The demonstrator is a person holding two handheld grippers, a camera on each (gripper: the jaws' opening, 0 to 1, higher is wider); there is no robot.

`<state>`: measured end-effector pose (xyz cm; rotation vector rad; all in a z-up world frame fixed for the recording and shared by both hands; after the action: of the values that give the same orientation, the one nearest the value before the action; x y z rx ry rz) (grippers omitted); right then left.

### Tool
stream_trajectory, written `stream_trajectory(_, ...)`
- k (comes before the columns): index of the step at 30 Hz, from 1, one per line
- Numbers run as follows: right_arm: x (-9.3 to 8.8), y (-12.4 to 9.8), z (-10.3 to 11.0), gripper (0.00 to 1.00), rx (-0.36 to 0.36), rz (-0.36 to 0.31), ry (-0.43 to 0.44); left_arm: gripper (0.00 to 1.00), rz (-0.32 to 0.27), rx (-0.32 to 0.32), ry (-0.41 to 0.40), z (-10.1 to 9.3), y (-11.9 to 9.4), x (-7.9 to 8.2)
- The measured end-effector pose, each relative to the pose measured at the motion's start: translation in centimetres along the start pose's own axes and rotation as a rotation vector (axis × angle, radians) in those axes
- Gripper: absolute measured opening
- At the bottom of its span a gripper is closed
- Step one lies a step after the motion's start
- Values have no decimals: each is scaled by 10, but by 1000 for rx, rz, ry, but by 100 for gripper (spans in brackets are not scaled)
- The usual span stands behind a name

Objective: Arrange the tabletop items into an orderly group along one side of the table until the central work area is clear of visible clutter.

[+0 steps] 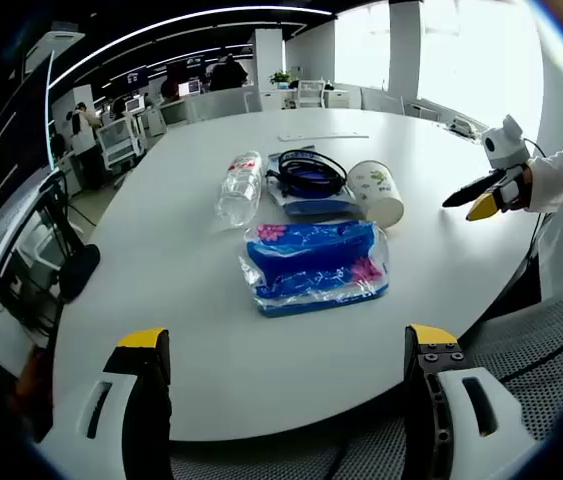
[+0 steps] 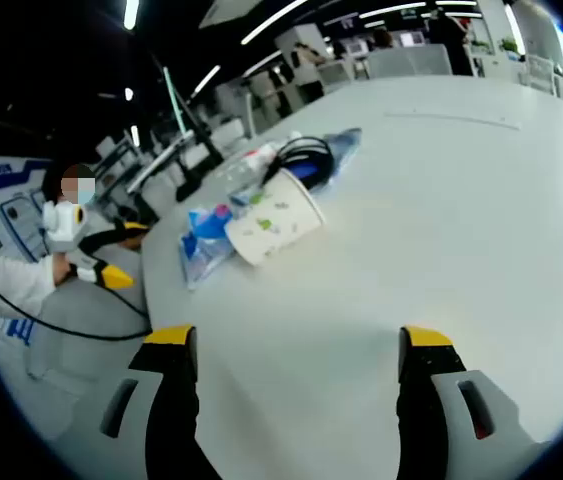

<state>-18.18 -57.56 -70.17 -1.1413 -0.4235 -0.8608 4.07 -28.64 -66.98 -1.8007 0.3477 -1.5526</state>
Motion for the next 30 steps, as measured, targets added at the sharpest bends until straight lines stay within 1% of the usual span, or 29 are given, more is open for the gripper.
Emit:
stream_trajectory(5, 4, 3, 3, 81, 15, -1, -15, 98, -2, 7, 2, 1, -1, 1)
stream_trajectory(17, 10, 4, 7, 80, 30, -17, -29, 99, -8, 13, 10, 1, -1, 2)
stream_trajectory(20, 10, 3, 7, 79, 31, -14, -20, 98, -3, 8, 2, -1, -1, 2)
stream_trajectory(26, 12, 1, 6, 78, 27, -19, -10, 98, 10, 5, 11, 0, 1, -1)
stream_trajectory(30, 17, -1, 4, 77, 23, -34, 8, 99, -7, 21, 26, 2, 0, 1)
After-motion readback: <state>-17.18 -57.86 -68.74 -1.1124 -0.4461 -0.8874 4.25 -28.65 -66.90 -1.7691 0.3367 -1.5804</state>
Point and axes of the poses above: the point that each gripper's makers call its tool centre point, and the gripper's own axes: y roughly forward along the fingers, z roughly to its left, x roughly out of its top, the point moved 8 cm from there along -y, roughly backward along the fingers, and after that the axes turned 2 degrees about -y, right-handed, at the moved point
